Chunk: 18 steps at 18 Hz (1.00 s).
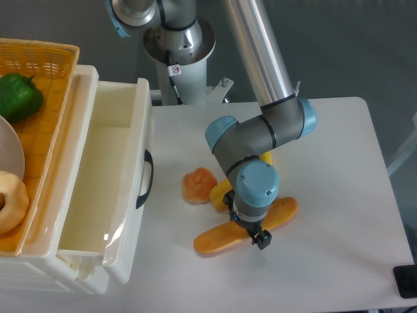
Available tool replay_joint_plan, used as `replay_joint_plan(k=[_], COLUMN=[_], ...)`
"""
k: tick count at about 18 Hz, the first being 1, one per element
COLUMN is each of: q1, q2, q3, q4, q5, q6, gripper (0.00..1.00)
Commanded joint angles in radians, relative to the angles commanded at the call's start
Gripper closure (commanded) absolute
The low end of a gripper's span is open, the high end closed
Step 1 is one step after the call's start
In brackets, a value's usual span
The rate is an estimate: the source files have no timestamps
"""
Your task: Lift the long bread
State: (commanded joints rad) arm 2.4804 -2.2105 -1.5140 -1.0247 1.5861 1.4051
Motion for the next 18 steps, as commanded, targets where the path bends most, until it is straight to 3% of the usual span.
replay_joint_plan(k=[2,5,7,8,9,11,18], q1=[0.0,0.0,0.0,0.0,0.0,0.0,0.002], q2=[0.0,0.002,0.003,0.005,0.005,0.011,0.049], q3=[-0.002,0.0,0.0,0.005,0.005,0.006,0.008], q4=[0.0,-0.002,-0.002,-0.005,-0.006,-0.008,-0.015], q5=[0.0,0.0,0.0,0.0,0.0,-0.002,0.002], q6=[0.0,0.002,0.003,0.003,0.003,0.002,-0.023], gripper=[0.22,0.46,0.68,0.84,0.92,1.0,1.0])
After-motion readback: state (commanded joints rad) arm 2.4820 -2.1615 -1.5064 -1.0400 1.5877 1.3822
